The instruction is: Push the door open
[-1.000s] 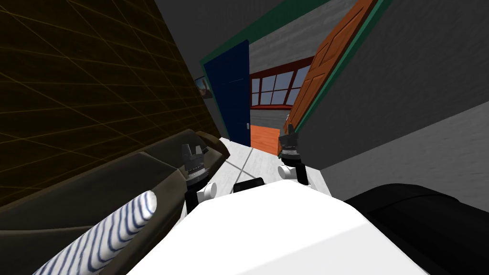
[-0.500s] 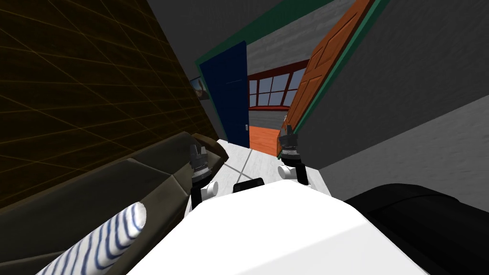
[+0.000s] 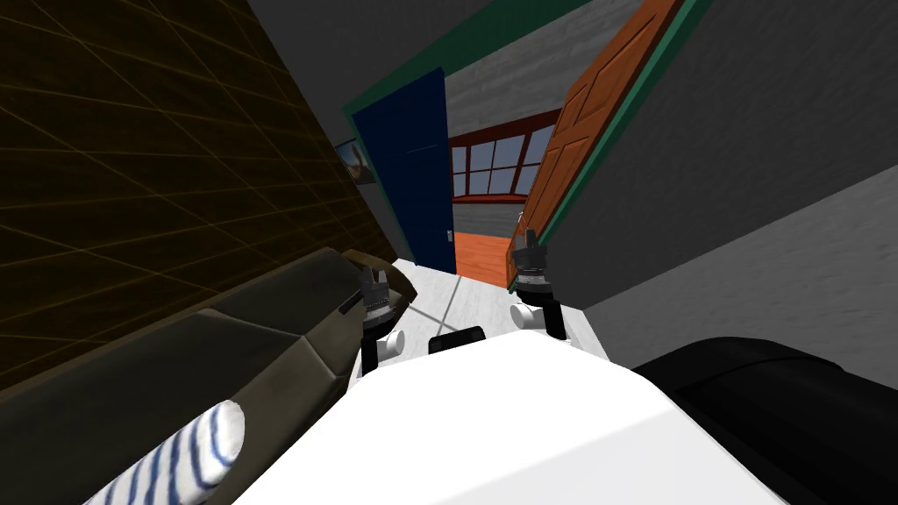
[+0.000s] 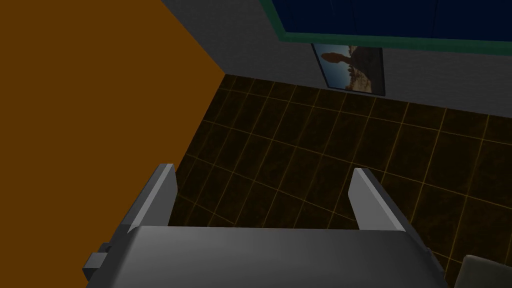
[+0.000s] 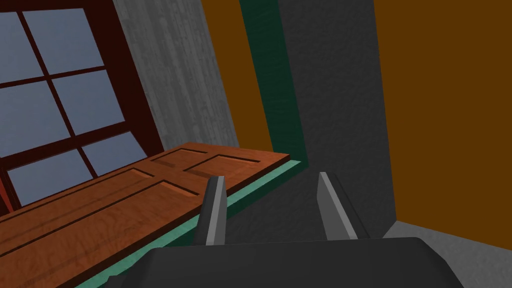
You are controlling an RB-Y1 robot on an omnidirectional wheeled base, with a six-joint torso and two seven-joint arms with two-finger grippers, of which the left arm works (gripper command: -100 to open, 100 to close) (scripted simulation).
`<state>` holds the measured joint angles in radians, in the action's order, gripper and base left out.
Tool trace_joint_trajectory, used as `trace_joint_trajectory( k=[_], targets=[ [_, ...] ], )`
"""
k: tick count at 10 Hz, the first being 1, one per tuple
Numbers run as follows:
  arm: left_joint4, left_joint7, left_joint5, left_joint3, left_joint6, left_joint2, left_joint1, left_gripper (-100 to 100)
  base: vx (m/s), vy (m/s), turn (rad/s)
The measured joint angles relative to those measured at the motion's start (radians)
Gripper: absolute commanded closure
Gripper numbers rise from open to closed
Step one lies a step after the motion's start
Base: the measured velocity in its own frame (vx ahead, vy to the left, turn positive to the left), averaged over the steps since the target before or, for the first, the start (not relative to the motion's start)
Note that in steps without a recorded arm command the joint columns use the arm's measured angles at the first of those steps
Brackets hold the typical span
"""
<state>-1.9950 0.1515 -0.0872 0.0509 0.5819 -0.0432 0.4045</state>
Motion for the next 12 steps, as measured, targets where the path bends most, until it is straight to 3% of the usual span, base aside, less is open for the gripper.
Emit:
trace_joint_trajectory(
  k=[7,12],
  targets=[
    [0.158,-0.015,-0.018,0.019,0.026,-0.026,-0.060,-100,0.101,0.003,-0.092],
    [0.299,-0.022,-0.030,0.035,0.048,-0.034,-0.125,-100,0.088,0.015,-0.096]
  ],
)
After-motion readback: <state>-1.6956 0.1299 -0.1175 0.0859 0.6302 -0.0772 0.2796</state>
